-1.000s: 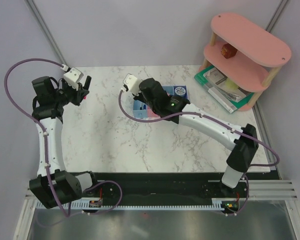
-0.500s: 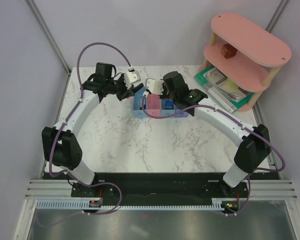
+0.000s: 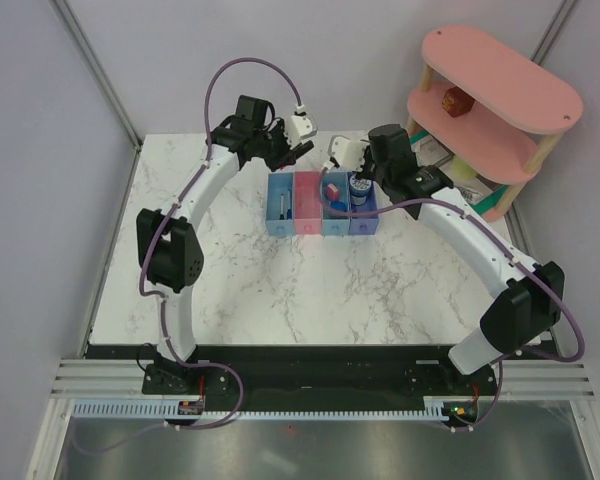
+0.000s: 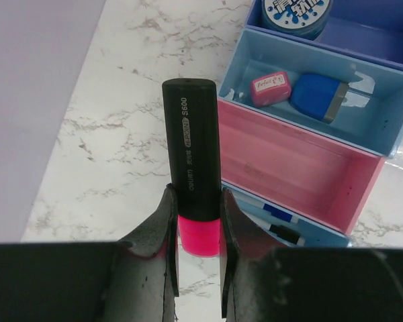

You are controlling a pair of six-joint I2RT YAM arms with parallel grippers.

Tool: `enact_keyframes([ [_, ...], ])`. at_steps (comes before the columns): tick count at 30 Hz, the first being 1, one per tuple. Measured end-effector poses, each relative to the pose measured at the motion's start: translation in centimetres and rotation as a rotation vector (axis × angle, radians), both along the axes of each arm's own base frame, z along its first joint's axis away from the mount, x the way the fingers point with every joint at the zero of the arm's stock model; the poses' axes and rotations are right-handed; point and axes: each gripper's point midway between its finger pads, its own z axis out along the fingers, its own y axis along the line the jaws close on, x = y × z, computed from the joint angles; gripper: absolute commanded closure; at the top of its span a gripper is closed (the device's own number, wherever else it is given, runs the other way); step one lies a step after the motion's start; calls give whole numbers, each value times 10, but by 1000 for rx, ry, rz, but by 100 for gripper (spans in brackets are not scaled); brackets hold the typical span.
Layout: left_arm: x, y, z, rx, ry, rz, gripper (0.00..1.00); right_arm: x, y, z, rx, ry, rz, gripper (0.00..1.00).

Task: Sort the stationery into containers
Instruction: Pick up the pen from the center of the board.

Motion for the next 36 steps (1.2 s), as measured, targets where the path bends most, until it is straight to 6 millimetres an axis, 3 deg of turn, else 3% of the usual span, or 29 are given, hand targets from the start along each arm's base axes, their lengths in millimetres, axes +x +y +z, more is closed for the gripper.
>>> enact_keyframes([
  [5,-9,-13,-33,-26,161,57,98,-1,-16,7,41,-9,-40,96],
  [13,-55,-36,-103,194,186,-125,98,-8,-34,22,94,-34,-71,96],
  [15,-54,-37,-106,253,122,-186,98,-8,-41,24,109,-39,-86,96],
  [19,-30,-27,-97,371,-47,-263,98,-5,-53,24,127,-36,-115,96],
  [23,3,-22,-73,495,-262,-354,98,-8,-62,20,135,-25,-128,95],
  [27,23,-24,-61,605,-471,-498,98,-13,-64,22,150,-23,-125,95],
  [30,18,-27,-72,657,-545,-628,98,-16,-64,26,173,-30,-121,95],
  [36,-12,-28,-115,654,-526,-801,98,-17,-67,24,240,-17,-141,95],
])
